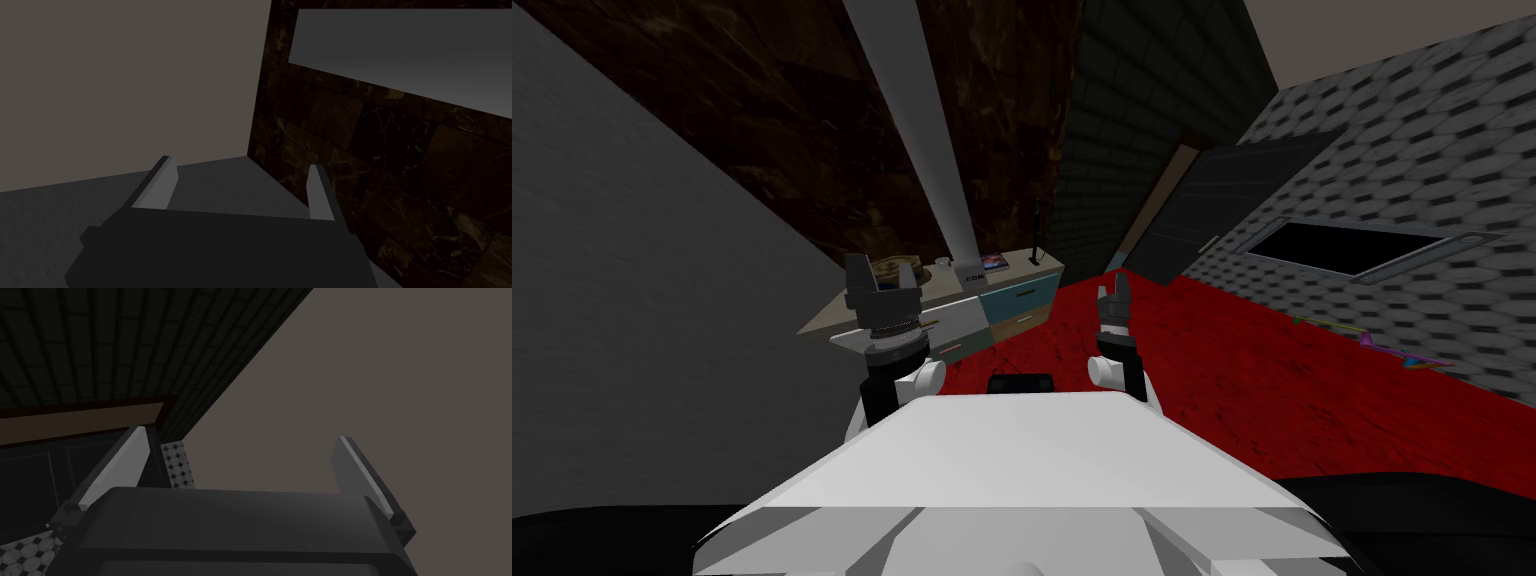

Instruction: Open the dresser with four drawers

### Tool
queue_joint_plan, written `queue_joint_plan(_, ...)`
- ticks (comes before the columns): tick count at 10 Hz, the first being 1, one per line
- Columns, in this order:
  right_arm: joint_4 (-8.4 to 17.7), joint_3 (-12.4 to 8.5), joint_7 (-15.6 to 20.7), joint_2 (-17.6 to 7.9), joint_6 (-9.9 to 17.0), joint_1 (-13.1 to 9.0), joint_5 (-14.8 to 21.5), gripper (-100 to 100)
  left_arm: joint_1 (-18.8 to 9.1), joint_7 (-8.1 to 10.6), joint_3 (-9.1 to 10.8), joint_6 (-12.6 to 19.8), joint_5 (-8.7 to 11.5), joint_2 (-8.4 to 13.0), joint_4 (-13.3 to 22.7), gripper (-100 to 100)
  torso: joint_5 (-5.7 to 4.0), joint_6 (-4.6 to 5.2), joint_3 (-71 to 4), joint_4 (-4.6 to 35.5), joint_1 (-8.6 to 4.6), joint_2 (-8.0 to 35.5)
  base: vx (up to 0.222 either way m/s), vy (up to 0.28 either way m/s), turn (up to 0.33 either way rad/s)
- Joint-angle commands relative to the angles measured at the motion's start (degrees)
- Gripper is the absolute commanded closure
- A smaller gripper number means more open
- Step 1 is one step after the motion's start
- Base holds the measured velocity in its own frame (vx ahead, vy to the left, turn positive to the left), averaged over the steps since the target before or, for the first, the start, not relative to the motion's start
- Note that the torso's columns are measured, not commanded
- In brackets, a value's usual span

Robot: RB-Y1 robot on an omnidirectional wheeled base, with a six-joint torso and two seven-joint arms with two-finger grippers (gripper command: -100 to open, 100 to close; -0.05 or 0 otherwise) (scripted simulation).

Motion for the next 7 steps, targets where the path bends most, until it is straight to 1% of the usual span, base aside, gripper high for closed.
queue_joint_plan(1,0.0,0.0,0.0,0.0,0.0,0.0,0.0,0,0.0,0.00,0.00,0.0,0.0,0.0,0.0,0,0.00,0.00,-4.7,2.3,0.00,2.3,0.000,0.000,0.000)
queue_joint_plan(3,0.0,0.0,0.0,0.0,0.0,0.0,0.0,0,0.0,0.00,0.00,0.0,0.0,0.0,0.0,0,0.00,0.00,-20.1,10.1,0.00,10.0,0.000,0.000,0.000)
queue_joint_plan(7,0.0,0.0,0.0,0.0,0.0,0.0,0.0,0,0.0,0.00,0.00,0.0,0.0,0.0,0.0,0,0.00,0.00,-53.8,26.9,0.00,26.9,0.000,0.000,0.000)
